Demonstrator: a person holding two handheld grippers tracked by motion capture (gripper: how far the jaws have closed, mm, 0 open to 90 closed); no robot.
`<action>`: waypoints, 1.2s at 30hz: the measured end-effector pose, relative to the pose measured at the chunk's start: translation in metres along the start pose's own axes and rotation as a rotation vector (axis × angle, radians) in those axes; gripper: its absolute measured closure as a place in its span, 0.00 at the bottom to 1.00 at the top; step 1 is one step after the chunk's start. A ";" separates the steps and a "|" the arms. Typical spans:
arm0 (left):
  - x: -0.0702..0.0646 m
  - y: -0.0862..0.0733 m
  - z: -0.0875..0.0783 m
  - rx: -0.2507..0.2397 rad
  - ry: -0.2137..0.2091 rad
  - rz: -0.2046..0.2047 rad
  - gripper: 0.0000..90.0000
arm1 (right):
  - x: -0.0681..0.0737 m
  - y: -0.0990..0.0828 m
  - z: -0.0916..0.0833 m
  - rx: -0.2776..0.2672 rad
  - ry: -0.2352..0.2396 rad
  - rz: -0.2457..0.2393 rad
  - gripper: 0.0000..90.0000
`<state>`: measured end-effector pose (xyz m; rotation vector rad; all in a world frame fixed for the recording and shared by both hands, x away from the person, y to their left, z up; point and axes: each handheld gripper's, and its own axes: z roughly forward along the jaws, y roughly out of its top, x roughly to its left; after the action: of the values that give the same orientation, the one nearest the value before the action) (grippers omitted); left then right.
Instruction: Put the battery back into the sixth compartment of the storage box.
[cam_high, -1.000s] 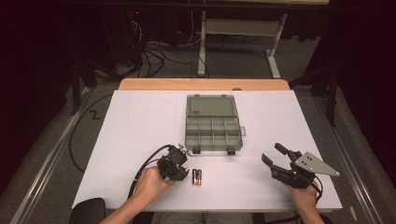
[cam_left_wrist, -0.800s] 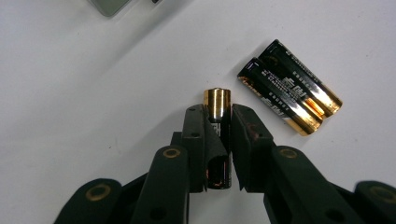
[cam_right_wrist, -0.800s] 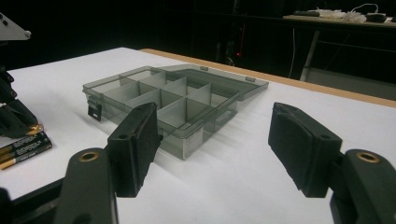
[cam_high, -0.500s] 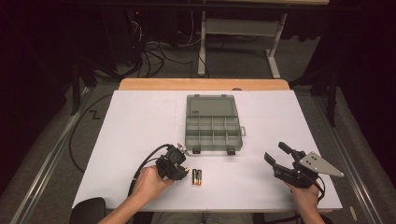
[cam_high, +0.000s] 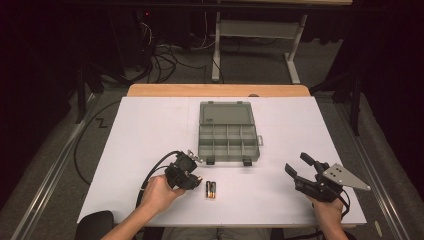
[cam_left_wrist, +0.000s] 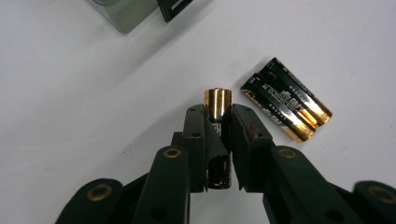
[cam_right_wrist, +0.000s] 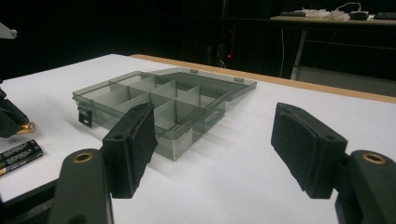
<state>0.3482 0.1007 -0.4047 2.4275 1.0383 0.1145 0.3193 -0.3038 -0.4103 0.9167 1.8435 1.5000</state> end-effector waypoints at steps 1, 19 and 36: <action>0.000 0.001 -0.001 -0.004 -0.002 -0.004 0.84 | 0.000 0.000 0.000 0.000 0.001 0.000 0.36; 0.003 0.016 -0.010 -0.045 -0.017 0.008 0.84 | 0.001 -0.001 0.000 -0.002 0.010 -0.015 0.38; 0.005 0.037 -0.021 -0.086 -0.036 0.001 0.84 | -0.002 -0.004 0.002 -0.012 0.032 -0.023 0.39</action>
<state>0.3708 0.0913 -0.3691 2.3444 0.9960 0.1136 0.3214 -0.3051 -0.4149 0.8677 1.8598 1.5181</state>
